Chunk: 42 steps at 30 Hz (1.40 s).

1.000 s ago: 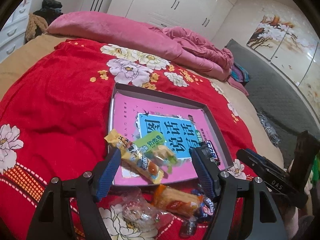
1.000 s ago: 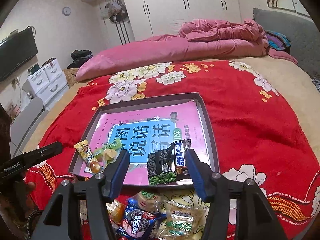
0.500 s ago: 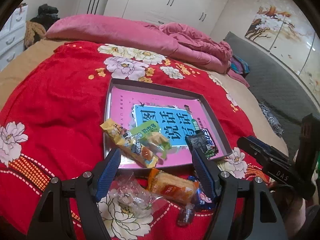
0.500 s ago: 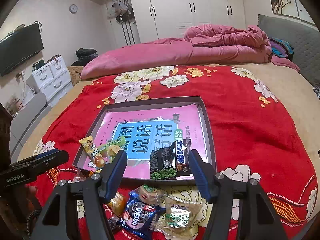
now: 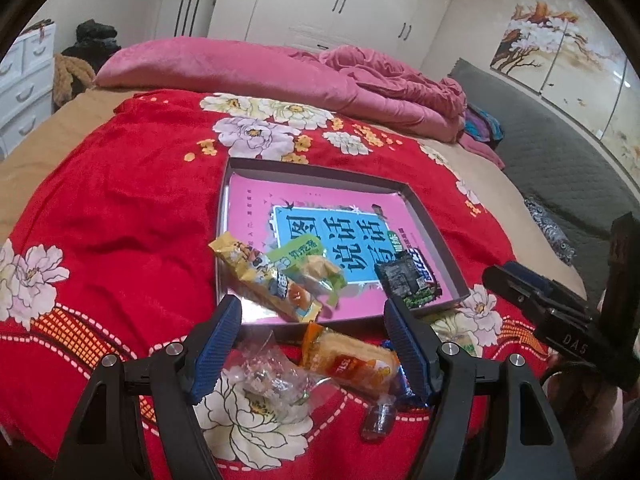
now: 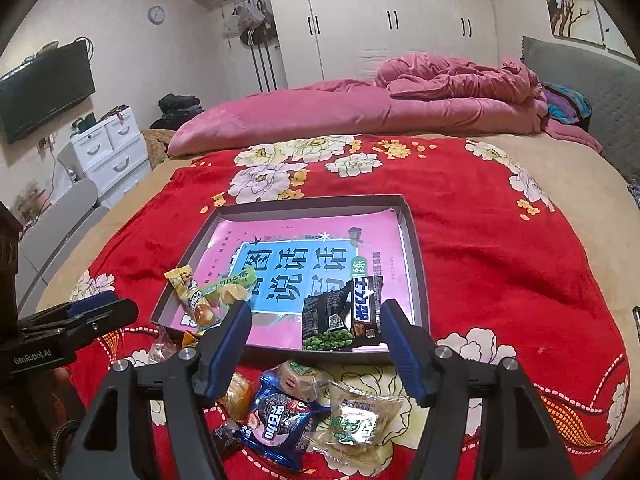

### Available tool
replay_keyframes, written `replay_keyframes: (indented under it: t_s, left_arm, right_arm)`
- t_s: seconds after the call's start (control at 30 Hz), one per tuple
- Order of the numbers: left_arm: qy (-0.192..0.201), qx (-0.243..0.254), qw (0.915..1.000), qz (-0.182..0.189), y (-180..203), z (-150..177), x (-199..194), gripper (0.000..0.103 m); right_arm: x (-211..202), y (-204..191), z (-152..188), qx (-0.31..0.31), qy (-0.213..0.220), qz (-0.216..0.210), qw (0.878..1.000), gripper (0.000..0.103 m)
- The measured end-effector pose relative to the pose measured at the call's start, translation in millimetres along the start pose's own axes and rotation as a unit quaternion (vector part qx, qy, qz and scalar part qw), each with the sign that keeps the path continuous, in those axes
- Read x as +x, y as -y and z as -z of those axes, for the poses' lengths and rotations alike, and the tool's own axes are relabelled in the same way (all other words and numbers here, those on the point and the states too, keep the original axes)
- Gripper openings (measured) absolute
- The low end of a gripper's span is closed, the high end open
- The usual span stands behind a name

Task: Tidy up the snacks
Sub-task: 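Move both open grippers back from the tray to the snack pile, then grasp the dark brown wrapped candy with the left gripper while the right grasps the clear-wrapped round cake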

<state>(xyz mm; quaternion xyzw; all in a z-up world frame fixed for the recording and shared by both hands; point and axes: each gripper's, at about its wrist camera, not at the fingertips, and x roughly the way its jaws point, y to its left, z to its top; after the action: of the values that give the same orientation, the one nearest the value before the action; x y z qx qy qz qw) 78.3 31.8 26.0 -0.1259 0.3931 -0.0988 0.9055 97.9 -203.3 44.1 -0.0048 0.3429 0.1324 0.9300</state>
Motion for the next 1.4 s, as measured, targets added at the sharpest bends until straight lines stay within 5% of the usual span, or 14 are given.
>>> replay_keyframes:
  t_s: [0.5, 1.4]
  left_arm:
    - [-0.014, 0.031, 0.9994, -0.012, 9.5, 12.9, -1.0, 0.075]
    - [-0.115, 0.077, 0.9896, 0.041, 41.1, 51.1, 24.1, 0.075]
  right_arm:
    - [0.4, -3.7, 6.6, -0.013, -0.011, -0.007, 1.000, 0.067]
    - [30.3, -24.3, 39.8, -0.108, -0.097, -0.009, 0.989, 0.067]
